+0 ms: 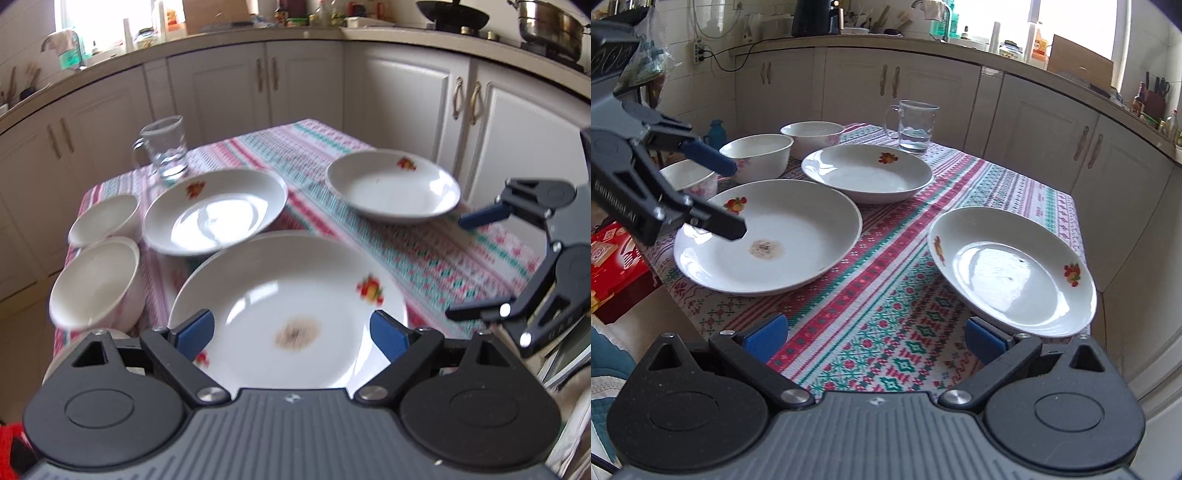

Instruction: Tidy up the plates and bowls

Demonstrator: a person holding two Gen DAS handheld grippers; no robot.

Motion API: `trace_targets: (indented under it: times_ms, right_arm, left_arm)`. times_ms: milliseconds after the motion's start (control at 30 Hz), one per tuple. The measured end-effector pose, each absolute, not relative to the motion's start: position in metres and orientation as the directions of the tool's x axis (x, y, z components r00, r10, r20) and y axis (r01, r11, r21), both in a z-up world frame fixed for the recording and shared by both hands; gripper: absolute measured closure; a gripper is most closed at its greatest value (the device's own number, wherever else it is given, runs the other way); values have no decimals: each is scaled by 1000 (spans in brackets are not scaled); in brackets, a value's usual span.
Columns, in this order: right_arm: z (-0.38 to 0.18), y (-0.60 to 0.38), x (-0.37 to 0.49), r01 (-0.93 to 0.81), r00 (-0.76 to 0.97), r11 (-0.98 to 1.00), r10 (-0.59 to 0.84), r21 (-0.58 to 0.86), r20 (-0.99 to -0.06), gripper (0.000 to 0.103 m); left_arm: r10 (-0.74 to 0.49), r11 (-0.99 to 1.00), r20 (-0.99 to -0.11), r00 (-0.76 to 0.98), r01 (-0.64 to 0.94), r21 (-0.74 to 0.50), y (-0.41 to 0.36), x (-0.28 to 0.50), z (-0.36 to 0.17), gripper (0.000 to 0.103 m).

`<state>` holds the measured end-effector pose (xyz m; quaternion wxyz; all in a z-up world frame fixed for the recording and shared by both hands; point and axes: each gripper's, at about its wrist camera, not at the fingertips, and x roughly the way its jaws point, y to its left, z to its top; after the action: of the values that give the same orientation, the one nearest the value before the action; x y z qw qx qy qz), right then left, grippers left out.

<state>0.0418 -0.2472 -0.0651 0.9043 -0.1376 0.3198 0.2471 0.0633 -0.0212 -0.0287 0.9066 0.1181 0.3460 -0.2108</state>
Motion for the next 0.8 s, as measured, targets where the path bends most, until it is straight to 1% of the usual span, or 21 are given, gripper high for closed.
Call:
trace_targets:
  times_ms: [200,467,800]
  right_arm:
    - [-68,-233,40,-562,658,821,366,-105,-658,0]
    - [-66,-226,38,-583,653,804,374,-122,-658,0]
    - [-66,-225,44,-616,642,777,400,-130,-654,0]
  left_arm:
    - [-293,895,-691,660,444,45,-7,55,-34,12]
    - [-276,902,-707,651,430,45,2,38,-40,11]
    - [-214,925,-753,623,377,49,2,30,-78,11]
